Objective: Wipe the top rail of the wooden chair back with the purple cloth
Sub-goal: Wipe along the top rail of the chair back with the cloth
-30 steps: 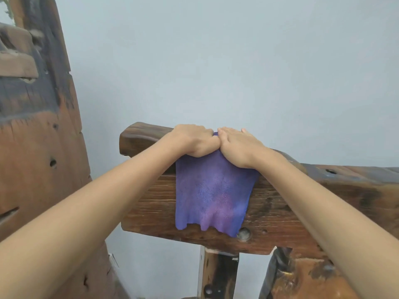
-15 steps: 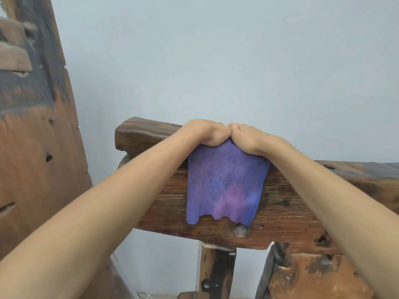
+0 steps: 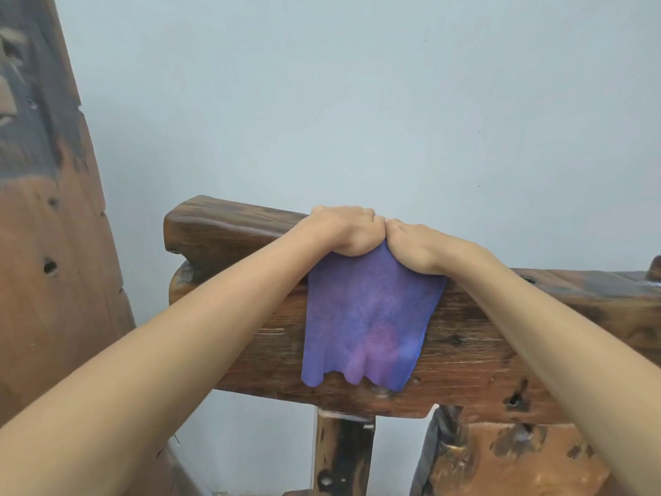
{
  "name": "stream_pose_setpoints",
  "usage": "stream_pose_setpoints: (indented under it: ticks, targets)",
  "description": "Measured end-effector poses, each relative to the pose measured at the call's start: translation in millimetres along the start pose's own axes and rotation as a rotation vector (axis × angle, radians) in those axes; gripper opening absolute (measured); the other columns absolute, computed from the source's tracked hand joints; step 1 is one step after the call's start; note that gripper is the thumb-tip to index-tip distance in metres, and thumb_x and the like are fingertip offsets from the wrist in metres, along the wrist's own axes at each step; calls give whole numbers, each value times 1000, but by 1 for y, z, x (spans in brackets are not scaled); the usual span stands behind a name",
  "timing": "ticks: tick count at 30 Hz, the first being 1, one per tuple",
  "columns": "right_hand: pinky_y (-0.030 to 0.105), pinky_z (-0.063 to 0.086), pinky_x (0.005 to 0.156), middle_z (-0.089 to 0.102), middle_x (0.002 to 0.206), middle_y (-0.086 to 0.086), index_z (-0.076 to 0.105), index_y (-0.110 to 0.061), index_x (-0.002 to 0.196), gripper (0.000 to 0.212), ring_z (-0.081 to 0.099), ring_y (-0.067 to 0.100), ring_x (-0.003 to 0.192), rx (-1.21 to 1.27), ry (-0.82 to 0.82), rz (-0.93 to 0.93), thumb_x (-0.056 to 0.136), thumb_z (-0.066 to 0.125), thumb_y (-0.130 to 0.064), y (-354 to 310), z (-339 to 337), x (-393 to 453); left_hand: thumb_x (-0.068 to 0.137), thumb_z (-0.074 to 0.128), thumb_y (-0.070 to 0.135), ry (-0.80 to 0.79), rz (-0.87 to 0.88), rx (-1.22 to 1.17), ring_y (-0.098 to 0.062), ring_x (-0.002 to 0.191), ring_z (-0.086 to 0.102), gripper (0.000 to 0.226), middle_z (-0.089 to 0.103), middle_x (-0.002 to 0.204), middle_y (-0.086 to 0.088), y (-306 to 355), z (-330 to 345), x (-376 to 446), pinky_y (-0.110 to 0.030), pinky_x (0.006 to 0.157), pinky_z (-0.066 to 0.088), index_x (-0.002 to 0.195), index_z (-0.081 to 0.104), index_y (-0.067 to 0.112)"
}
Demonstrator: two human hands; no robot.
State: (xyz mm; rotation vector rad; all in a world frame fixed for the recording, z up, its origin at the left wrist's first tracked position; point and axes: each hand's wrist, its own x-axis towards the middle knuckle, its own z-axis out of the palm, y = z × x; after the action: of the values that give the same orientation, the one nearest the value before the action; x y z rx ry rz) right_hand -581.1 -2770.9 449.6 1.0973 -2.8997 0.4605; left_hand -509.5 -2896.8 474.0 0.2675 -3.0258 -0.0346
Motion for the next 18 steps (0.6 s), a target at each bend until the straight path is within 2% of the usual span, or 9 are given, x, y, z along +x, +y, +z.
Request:
stream_pose_setpoints:
  ticks: [5,8,10,12,15,18]
  targets:
    - [45,23,120,40,160,14,41,-11,150,55,39,30,145,-35,71,-6,108,10,-26,-2,2,-4,105,12,32,-25,14,-41,-26,146,37,59,39,159,-12,5,-3,7,-44,120,27,150,40,7]
    - [44,9,125,20,169,6,21,-10,161,57,19,21,155,-49,118,-71,107,13,-26,-7,8,-16,103,12,35,-12,11,-33,-23,151,29,61,30,164,-8,-1,0,-8,-44,121,23,155,31,7]
    - [42,7,126,16,170,7,19,-11,162,58,12,19,156,-72,145,-135,106,16,-26,-13,11,-20,103,13,36,-3,9,-35,-21,153,24,62,25,167,-6,-10,0,-18,-43,123,20,158,24,9]
    - [42,10,125,23,168,10,27,-10,159,56,15,21,156,-92,148,-183,106,19,-25,-24,11,-20,103,13,35,17,6,-24,-23,150,30,60,30,164,-6,-21,-1,-27,-43,121,23,155,30,9]
    - [44,15,122,35,162,12,38,-8,152,53,27,22,150,-134,117,-218,105,19,-24,-44,9,-11,103,15,31,55,-10,3,-26,137,45,53,48,150,-9,-37,-8,-39,-42,113,32,136,50,10]
    - [42,17,121,41,158,10,43,-9,148,53,35,22,145,-128,49,-262,105,17,-25,-67,10,0,103,15,30,65,-29,39,-26,134,47,51,52,146,-10,-59,-13,-50,-44,114,33,130,53,11]
